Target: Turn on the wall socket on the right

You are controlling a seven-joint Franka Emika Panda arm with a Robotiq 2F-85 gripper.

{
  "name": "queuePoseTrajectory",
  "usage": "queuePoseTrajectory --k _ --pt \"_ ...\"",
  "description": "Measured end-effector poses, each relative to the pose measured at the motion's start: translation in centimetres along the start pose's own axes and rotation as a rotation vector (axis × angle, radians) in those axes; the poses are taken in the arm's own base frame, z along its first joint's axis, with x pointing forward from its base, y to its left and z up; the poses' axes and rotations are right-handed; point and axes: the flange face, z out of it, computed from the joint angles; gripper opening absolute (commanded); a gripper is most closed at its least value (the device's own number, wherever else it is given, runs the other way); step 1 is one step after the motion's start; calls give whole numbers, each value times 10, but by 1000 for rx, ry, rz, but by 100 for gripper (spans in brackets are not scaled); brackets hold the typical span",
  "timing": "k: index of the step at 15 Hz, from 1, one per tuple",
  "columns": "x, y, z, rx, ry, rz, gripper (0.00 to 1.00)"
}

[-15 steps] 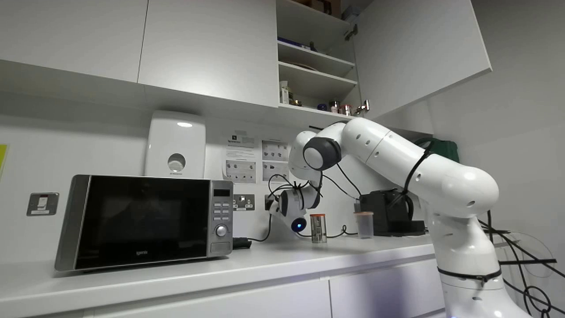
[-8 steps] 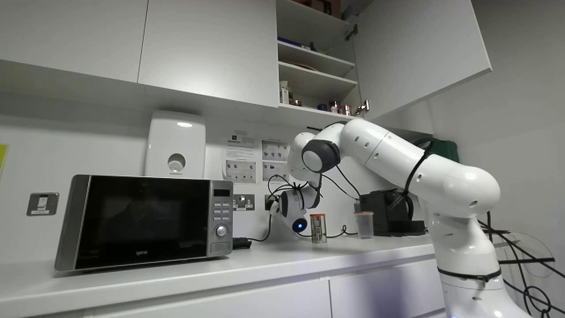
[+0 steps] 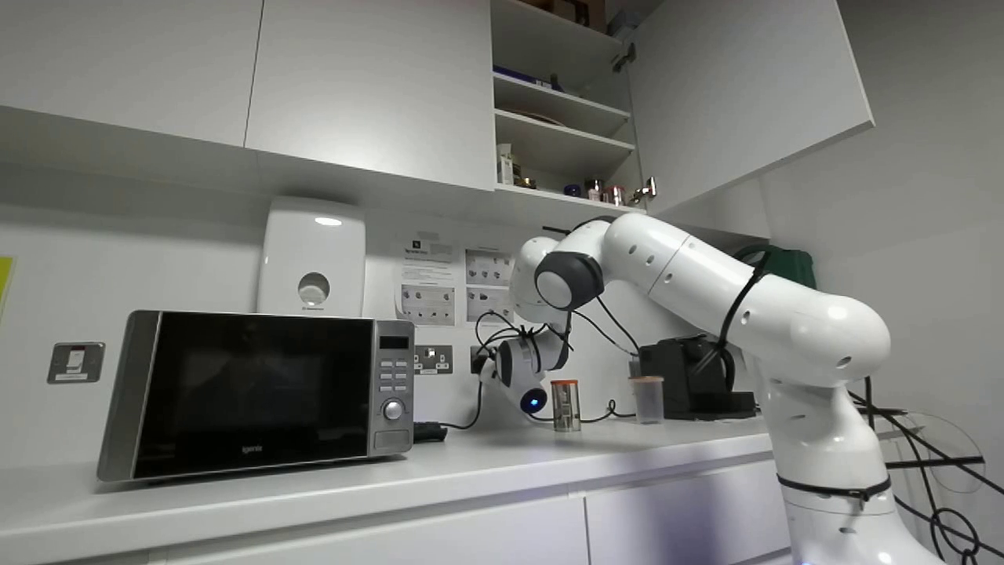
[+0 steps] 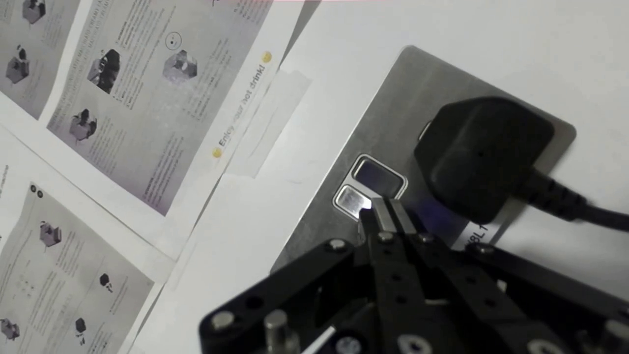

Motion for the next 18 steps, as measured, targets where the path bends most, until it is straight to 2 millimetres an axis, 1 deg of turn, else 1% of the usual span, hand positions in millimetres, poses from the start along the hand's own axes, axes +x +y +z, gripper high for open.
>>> queuePoseTrajectory --k 7,13,15,18 --pt "-1 0 0 -1 -1 -5 0" --pt "-12 -1 0 -1 -11 6 0" --pt "-13 2 1 -6 -12 17 0" --pt "-10 9 2 -18 -7 35 0"
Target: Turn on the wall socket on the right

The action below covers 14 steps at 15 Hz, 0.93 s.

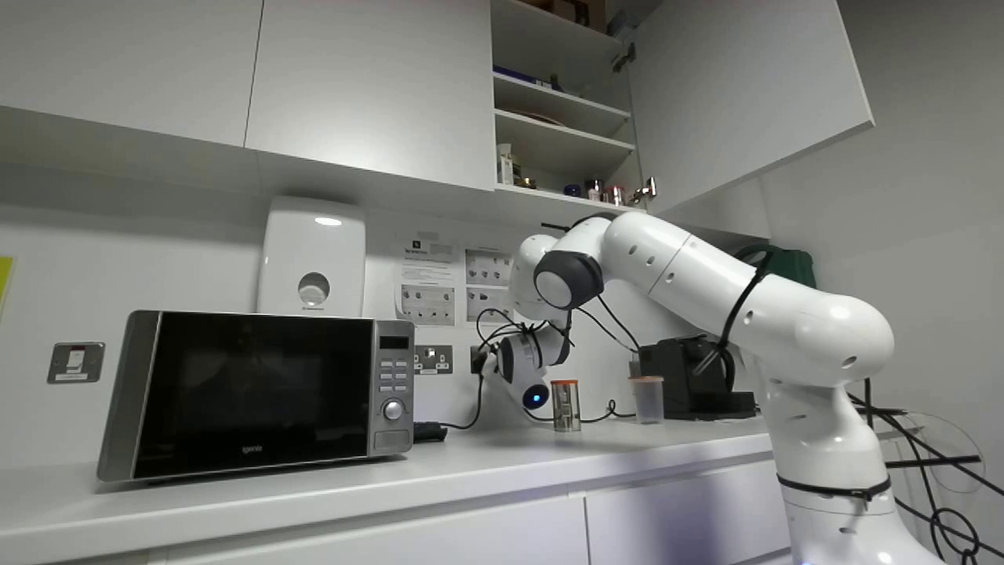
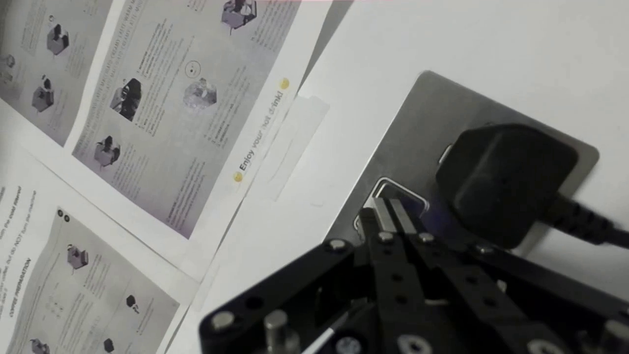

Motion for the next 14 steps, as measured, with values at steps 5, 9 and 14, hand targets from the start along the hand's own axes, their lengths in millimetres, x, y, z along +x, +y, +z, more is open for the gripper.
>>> queuePoseTrajectory --k 5,9,14 --pt "6 8 0 -12 9 9 0" --pt "2 6 1 -11 3 6 0" --pt "-8 3 7 9 -8 7 0"
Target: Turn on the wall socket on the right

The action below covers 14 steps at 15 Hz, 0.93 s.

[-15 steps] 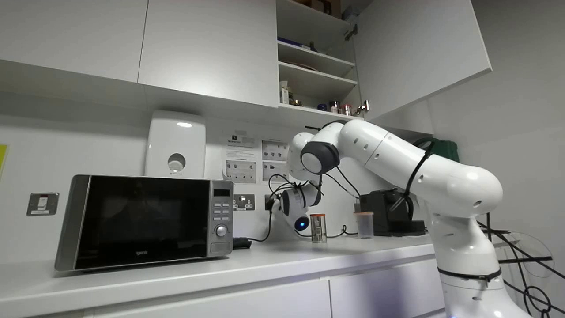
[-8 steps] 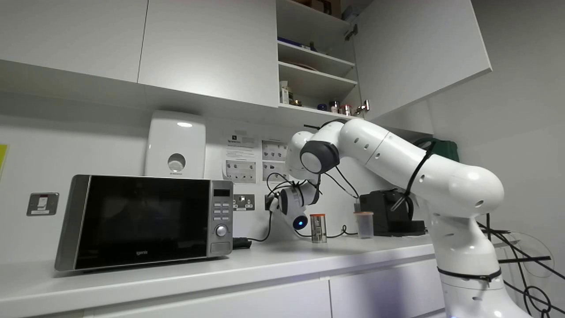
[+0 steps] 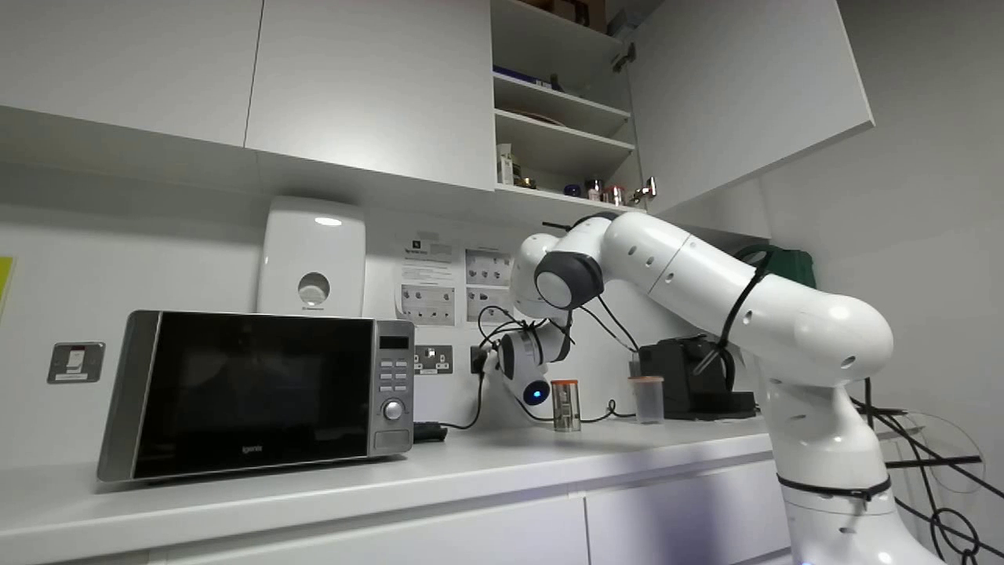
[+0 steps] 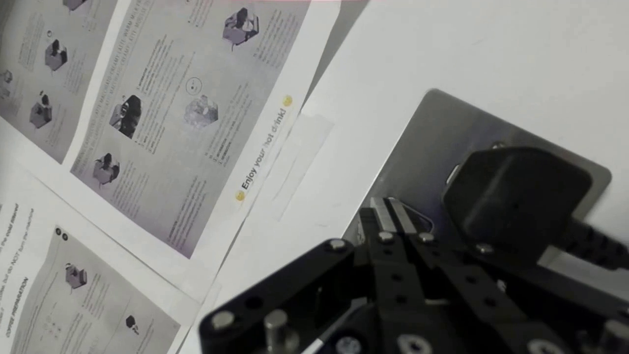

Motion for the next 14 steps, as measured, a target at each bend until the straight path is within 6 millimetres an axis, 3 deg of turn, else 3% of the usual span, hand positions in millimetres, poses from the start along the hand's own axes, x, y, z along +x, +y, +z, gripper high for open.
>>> queuePoseTrajectory --k 14 --pt "4 -2 -2 20 7 7 0"
